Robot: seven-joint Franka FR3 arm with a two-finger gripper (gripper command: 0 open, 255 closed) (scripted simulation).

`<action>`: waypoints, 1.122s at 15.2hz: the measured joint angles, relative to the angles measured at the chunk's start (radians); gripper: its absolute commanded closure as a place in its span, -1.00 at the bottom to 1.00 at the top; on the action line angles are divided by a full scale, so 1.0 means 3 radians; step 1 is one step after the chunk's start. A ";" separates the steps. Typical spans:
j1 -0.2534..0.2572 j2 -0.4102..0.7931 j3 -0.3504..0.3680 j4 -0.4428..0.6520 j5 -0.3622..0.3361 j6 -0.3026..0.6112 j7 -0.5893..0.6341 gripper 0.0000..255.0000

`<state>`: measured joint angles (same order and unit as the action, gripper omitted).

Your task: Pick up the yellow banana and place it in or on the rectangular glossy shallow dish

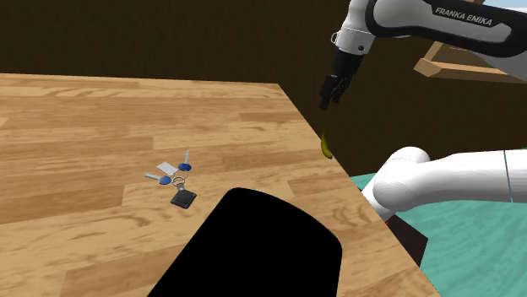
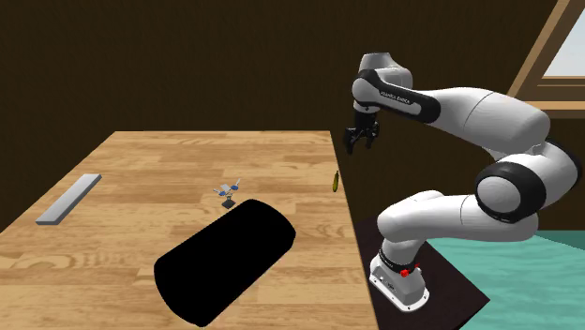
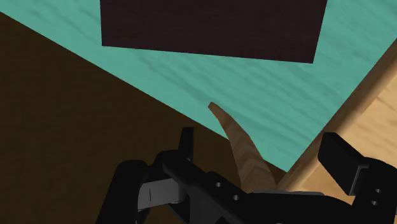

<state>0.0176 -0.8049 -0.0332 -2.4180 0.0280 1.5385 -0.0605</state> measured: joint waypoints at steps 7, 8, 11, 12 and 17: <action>-0.0066 -0.0556 0.0245 -0.0246 0.0518 -0.0128 0.0740 -1.00; -0.0086 -0.0697 0.0281 -0.0323 0.0615 -0.0148 0.0878 -1.00; -0.0132 -0.1005 0.0458 -0.0402 0.0951 -0.0211 0.1350 -1.00; -0.0145 -0.1096 0.0538 -0.0416 0.1081 -0.0220 0.1526 -1.00; -0.0186 -0.1401 0.0777 -0.0558 0.1473 -0.0170 0.2030 -1.00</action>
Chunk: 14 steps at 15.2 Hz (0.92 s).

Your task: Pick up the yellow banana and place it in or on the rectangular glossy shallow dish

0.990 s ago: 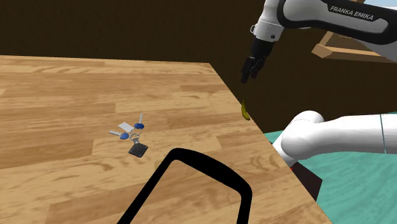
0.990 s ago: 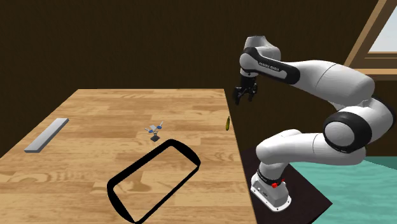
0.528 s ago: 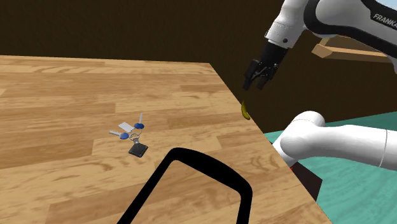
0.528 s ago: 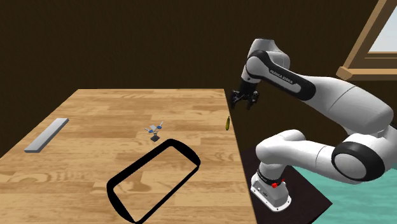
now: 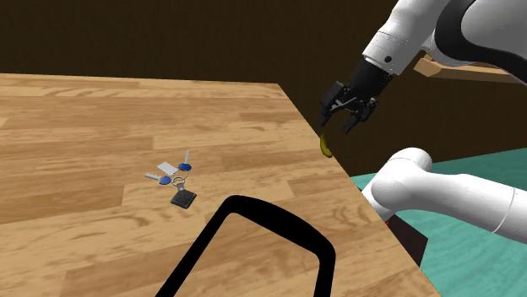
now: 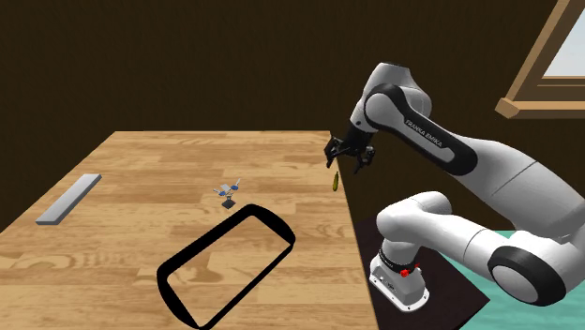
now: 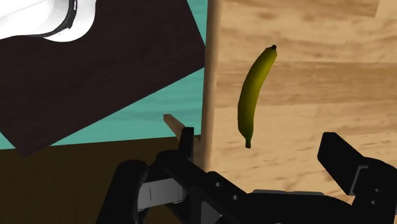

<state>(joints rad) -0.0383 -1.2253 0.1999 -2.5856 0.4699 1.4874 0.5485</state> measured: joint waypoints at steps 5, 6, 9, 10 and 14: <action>0.0028 -0.0086 0.0128 -0.0232 0.0124 0.0168 0.0020 -1.00; 0.0031 -0.0096 0.0140 -0.0263 0.0135 0.0189 0.0017 -1.00; 0.0034 -0.0100 0.0154 -0.0287 0.0147 0.0210 0.0015 -1.00; 0.0034 -0.0100 0.0155 -0.0288 0.0148 0.0212 0.0015 -1.00; 0.0035 -0.0100 0.0156 -0.0289 0.0149 0.0213 0.0015 1.00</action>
